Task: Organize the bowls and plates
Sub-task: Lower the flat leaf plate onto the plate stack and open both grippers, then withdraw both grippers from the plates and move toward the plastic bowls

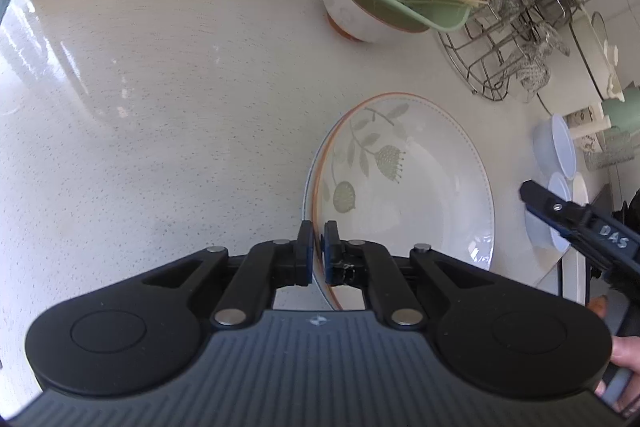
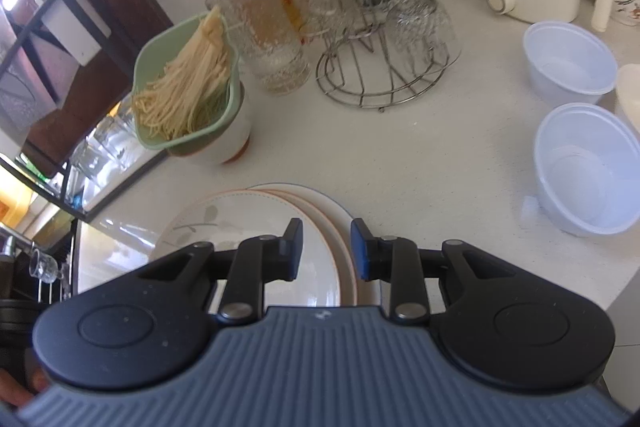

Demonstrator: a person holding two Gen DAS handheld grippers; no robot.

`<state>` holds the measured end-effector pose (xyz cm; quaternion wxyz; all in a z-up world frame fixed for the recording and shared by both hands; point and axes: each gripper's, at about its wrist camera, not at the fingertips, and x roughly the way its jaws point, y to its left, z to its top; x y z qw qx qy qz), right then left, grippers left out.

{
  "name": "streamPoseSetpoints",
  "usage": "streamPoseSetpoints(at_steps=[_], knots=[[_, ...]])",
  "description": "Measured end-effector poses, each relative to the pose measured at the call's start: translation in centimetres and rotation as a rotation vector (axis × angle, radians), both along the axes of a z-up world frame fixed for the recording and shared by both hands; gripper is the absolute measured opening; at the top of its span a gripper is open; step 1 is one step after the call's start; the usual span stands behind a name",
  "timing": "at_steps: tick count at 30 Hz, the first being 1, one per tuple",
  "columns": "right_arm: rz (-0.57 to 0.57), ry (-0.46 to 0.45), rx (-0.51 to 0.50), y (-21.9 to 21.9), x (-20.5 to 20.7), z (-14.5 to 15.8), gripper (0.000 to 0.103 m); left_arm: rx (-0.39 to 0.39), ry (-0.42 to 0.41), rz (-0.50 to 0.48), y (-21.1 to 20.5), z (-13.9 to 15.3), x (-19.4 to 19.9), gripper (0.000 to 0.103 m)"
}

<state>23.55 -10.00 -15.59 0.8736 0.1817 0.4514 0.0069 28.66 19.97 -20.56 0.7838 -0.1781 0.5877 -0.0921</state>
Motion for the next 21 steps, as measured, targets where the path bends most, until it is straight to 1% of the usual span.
streamPoseSetpoints(at_steps=[3, 9, 12, 15, 16, 17, 19, 21], knots=[[0.015, -0.032, 0.017, 0.0, -0.8, 0.7, 0.030, 0.007, -0.028, -0.025, -0.3, 0.5, -0.1, 0.005], [0.030, -0.079, 0.012, 1.0, -2.2, 2.5, 0.030, 0.030, -0.061, -0.062, -0.9, 1.6, -0.3, 0.006], [0.035, -0.103, 0.005, 1.3, -2.9, 3.3, 0.030, 0.026, -0.070, -0.058, -0.8, 2.0, -0.6, 0.008], [0.037, -0.117, -0.003, 1.5, -3.5, 3.8, 0.030, 0.039, -0.084, -0.060, -0.8, 2.5, -1.0, 0.015], [0.037, -0.121, -0.006, 1.5, -3.7, 3.9, 0.030, 0.040, -0.090, -0.060, -0.8, 2.7, -1.1, 0.019], [0.035, -0.124, -0.008, 1.5, -3.9, 4.0, 0.030, 0.040, -0.092, -0.060, -0.8, 2.9, -1.2, 0.021], [0.032, -0.129, -0.009, 1.5, -4.2, 4.2, 0.030, 0.038, -0.099, -0.063, -0.7, 3.3, -1.5, 0.021], [0.032, -0.138, -0.014, 1.5, -4.5, 4.5, 0.030, 0.056, -0.121, -0.072, -0.8, 3.9, -1.8, 0.024]])
